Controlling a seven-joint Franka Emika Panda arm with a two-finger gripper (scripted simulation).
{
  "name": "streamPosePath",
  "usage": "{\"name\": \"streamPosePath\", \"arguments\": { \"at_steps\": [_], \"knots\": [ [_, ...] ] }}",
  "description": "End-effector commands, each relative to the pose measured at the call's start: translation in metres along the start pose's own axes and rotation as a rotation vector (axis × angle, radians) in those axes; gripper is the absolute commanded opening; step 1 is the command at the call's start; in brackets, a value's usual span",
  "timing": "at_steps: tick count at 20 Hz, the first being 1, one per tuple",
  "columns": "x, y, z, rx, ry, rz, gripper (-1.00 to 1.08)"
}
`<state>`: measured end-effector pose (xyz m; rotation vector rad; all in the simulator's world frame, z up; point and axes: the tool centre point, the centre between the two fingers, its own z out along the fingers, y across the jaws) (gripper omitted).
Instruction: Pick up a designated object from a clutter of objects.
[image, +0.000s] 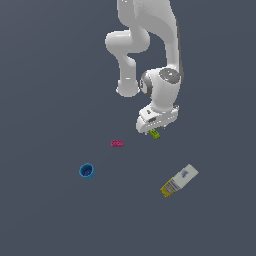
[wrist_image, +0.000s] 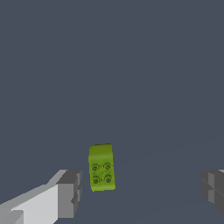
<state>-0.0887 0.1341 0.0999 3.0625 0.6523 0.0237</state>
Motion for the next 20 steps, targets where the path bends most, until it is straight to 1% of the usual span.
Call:
{"name": "streamPosePath", "arguments": {
  "at_steps": [1,5,9,15,20],
  "knots": [
    [-0.01,-0.011,0.013,0.004,-0.003,-0.03,1.0],
    [-0.023,-0.024,0.027,0.009,-0.009,-0.064,1.0],
    [-0.03,-0.031,0.035,0.013,-0.011,-0.083,1.0],
    [-0.031,-0.032,0.037,0.013,-0.013,-0.085,1.0],
    [-0.032,-0.032,0.047,0.014,-0.013,-0.085,1.0]
  ]
}}
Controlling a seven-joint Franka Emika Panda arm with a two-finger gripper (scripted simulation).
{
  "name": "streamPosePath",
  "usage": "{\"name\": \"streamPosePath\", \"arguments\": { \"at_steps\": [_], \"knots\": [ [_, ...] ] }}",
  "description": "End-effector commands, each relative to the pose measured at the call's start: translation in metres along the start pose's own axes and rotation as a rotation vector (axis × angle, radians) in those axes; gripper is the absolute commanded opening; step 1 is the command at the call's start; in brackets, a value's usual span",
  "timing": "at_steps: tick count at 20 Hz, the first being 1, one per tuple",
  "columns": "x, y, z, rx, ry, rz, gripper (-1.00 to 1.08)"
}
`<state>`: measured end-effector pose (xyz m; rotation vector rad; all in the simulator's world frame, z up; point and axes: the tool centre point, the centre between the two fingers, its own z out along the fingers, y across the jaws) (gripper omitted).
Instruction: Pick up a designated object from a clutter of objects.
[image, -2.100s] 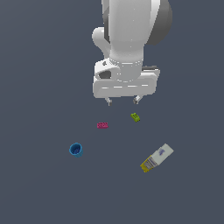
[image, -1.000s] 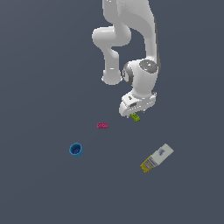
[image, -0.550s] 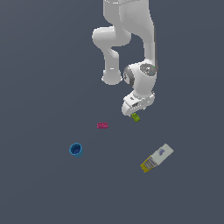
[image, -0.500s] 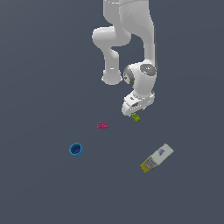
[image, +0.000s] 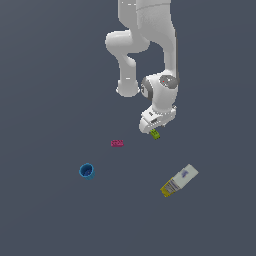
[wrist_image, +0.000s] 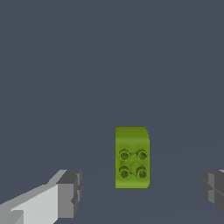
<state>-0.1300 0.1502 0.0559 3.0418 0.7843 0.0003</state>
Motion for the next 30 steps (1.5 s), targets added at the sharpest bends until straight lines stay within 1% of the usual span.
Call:
{"name": "streamPosePath", "arguments": {
  "at_steps": [1,9,17,18,30],
  "knots": [
    [-0.001,0.0,0.007,0.0,-0.001,-0.001,1.0],
    [-0.001,-0.001,0.038,0.0,0.0,-0.002,1.0],
    [0.0,-0.001,0.043,0.0,0.0,-0.002,1.0],
    [0.0,-0.001,0.043,0.0,0.0,-0.002,-1.0],
    [0.0,0.0,0.043,0.0,0.0,-0.002,-1.0]
  ]
}}
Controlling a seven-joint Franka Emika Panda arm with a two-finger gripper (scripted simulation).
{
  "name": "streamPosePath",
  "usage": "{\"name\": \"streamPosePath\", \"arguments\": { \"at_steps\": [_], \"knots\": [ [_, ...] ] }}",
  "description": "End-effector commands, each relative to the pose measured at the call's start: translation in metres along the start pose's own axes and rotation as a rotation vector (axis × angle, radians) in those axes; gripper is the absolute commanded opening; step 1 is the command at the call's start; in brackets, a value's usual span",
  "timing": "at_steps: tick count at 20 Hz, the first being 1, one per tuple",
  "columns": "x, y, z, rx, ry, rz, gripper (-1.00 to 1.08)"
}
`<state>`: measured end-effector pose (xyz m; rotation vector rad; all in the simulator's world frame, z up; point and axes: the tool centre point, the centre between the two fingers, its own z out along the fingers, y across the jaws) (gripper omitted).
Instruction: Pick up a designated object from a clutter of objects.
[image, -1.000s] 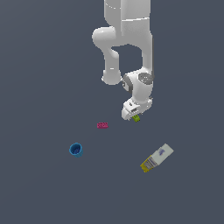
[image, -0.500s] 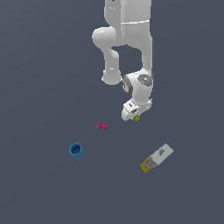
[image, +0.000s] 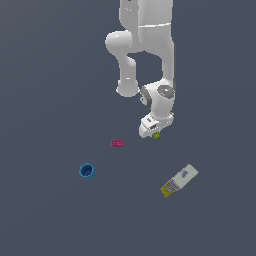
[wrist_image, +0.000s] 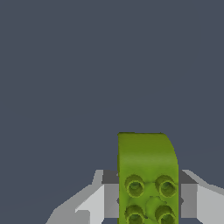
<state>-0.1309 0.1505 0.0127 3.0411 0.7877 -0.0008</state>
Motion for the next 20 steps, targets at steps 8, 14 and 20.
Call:
{"name": "streamPosePath", "arguments": {
  "at_steps": [8,14,20],
  "knots": [
    [0.008,0.008,-0.02,0.0,0.0,0.0,-1.0],
    [0.021,0.021,-0.052,0.0,0.0,-0.001,-1.0],
    [0.04,0.038,-0.098,0.002,0.001,-0.001,-1.0]
  ]
}}
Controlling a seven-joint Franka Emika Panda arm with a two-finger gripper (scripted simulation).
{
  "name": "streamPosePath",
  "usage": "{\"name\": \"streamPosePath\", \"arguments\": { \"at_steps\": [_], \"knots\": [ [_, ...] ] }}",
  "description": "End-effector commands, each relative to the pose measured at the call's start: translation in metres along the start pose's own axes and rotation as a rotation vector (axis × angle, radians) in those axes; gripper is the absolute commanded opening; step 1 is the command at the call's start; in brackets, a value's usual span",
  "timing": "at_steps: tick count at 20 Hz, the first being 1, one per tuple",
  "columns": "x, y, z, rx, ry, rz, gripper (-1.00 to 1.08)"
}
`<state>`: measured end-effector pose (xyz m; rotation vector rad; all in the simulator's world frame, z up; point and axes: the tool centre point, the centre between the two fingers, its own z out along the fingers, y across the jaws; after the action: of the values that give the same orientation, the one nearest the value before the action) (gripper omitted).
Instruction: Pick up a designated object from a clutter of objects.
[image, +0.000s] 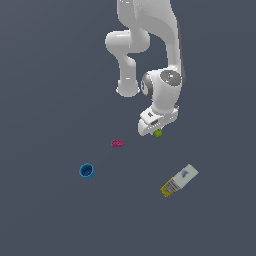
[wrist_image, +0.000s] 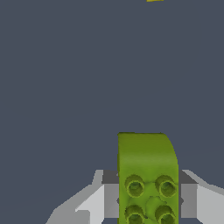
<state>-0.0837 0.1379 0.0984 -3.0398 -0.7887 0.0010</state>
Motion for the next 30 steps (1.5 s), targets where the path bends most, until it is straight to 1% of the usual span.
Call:
{"name": "streamPosePath", "arguments": {
  "at_steps": [1,19,30],
  "knots": [
    [0.008,0.008,-0.021,0.001,0.0,-0.001,-1.0],
    [0.073,0.069,-0.174,0.002,0.001,-0.001,-1.0],
    [0.108,0.1,-0.249,0.0,0.0,0.0,-1.0]
  ]
}}
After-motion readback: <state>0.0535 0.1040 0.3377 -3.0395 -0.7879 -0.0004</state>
